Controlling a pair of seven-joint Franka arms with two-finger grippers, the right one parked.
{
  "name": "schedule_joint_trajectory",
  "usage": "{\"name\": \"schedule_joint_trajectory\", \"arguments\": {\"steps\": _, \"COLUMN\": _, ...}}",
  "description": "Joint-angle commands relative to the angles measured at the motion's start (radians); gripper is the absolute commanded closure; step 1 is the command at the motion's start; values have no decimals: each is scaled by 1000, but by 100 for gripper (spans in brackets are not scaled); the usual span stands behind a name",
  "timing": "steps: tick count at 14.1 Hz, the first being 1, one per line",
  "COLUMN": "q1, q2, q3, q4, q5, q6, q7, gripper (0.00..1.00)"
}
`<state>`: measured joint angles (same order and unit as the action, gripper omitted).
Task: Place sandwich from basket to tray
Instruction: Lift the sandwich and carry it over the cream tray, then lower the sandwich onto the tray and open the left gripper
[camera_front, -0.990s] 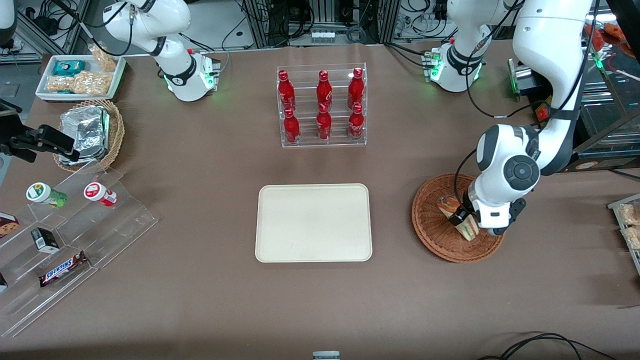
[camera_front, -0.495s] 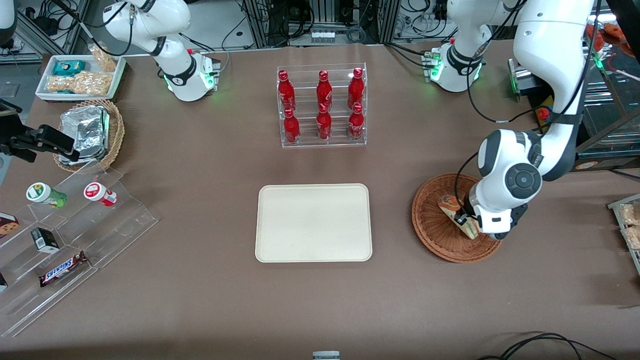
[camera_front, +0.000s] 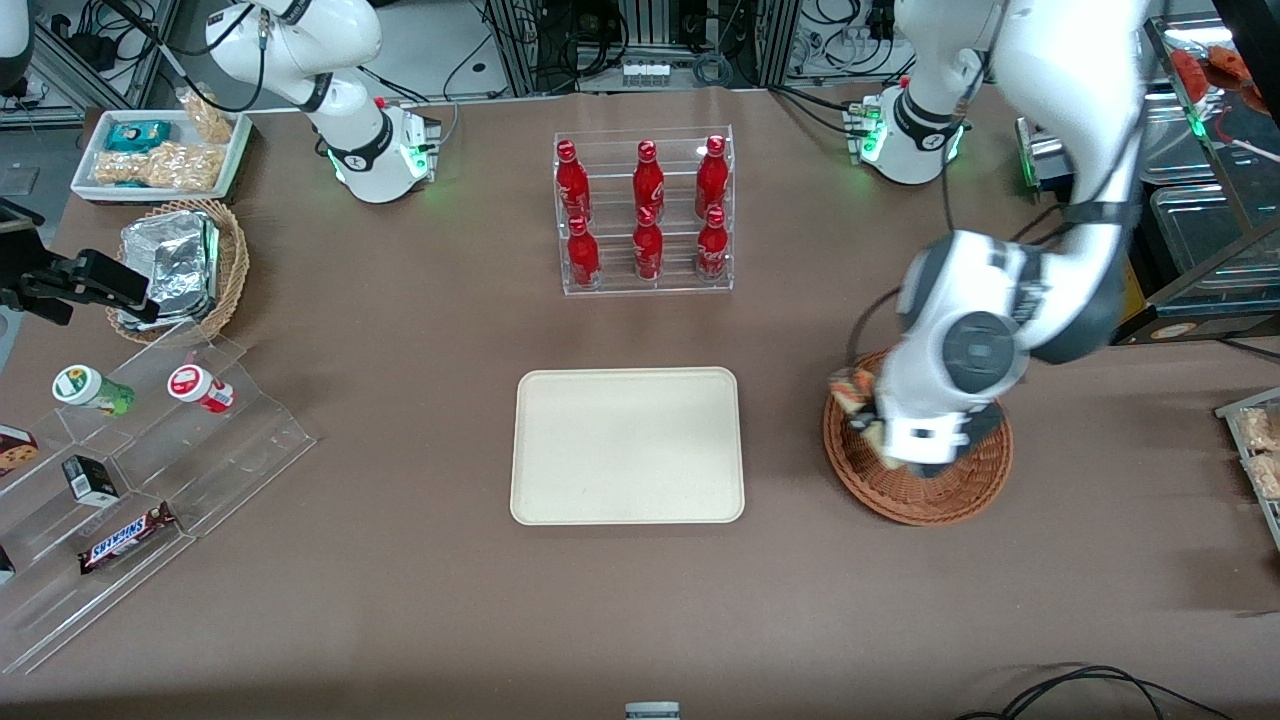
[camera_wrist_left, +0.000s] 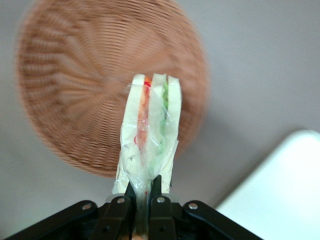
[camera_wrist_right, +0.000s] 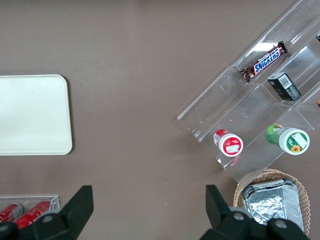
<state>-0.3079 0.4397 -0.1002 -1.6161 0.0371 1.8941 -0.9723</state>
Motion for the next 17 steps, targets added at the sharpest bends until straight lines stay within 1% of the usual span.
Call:
{"name": "schedule_joint_trajectory", "arguments": {"steps": 1, "q1": -72, "q2": 128, "q3": 4, "q4": 194, "q5": -14, "q6": -10, "q7": 144, "gripper": 97}}
{"name": "schedule_joint_trajectory", "arguments": {"steps": 2, "q1": -83, "q2": 154, "q3": -40, "q4": 231, "q5": -34, "q6": 18, "q7": 164, "gripper": 96}}
{"name": "schedule_joint_trajectory", "arguments": {"steps": 4, "q1": -102, "q2": 224, "q3": -100, "q4": 298, "q5": -33, "q6": 116, "q7": 162, "gripper": 96}}
{"name": "schedule_joint_trajectory", "arguments": {"steps": 7, "q1": -203, "q2": 315, "q3": -108, "q4": 396, "q5": -13, "q6": 135, "q7": 162, "gripper": 99}}
{"name": "schedule_joint_trajectory", "arguments": {"steps": 11, "q1": -267, "q2": 465, "q3": -107, "q4": 567, "q5": -6, "q6": 149, "q7": 187, "gripper": 100}}
{"name": "schedule_joint_trajectory", "arguments": {"steps": 13, "q1": -280, "q2": 491, "q3": -110, "q4": 573, "q5": -8, "q6": 203, "q7": 176, "gripper": 100}}
{"name": "schedule_joint_trajectory", "arguments": {"steps": 15, "q1": -286, "q2": 505, "q3": -110, "q4": 573, "q5": -8, "q6": 212, "q7": 136, "gripper": 99}}
{"name": "schedule_joint_trajectory", "arguments": {"steps": 17, "q1": -290, "q2": 516, "q3": -108, "q4": 573, "q5": -8, "q6": 224, "q7": 136, "gripper": 99}}
